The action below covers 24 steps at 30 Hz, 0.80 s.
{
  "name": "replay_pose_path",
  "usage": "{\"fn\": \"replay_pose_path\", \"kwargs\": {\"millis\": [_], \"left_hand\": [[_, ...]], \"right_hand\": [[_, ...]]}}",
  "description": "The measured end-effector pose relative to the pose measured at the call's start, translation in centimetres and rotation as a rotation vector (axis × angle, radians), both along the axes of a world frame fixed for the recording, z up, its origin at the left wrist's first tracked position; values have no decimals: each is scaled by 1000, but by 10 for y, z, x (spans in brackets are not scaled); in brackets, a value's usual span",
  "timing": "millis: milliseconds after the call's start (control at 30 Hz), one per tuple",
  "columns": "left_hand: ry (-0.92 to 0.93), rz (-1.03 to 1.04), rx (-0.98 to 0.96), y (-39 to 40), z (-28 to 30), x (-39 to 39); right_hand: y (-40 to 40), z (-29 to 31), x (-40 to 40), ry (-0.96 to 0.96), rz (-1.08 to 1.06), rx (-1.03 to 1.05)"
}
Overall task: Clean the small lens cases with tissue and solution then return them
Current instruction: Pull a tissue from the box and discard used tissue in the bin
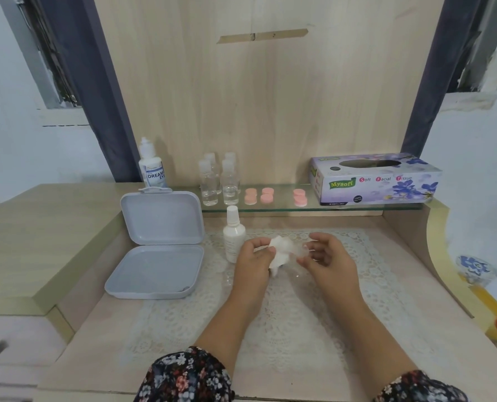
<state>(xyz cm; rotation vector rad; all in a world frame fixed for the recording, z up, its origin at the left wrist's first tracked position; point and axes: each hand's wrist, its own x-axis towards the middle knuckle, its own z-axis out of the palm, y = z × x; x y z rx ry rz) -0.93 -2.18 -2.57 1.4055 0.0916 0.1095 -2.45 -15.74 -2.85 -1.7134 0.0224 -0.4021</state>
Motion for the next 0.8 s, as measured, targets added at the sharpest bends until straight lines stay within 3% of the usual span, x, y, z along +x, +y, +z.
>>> {"fn": "replay_pose_path", "kwargs": {"millis": [100,233,800], "left_hand": [[87,-51,-156,0,0,2],[79,10,-211,7,0,8],[57,-6,-88,5,1,1]], "right_hand": [[3,-2,0,18,58,-48],[1,-3,1,21,38,-57],[1,-3,0,11,44,-59]]}}
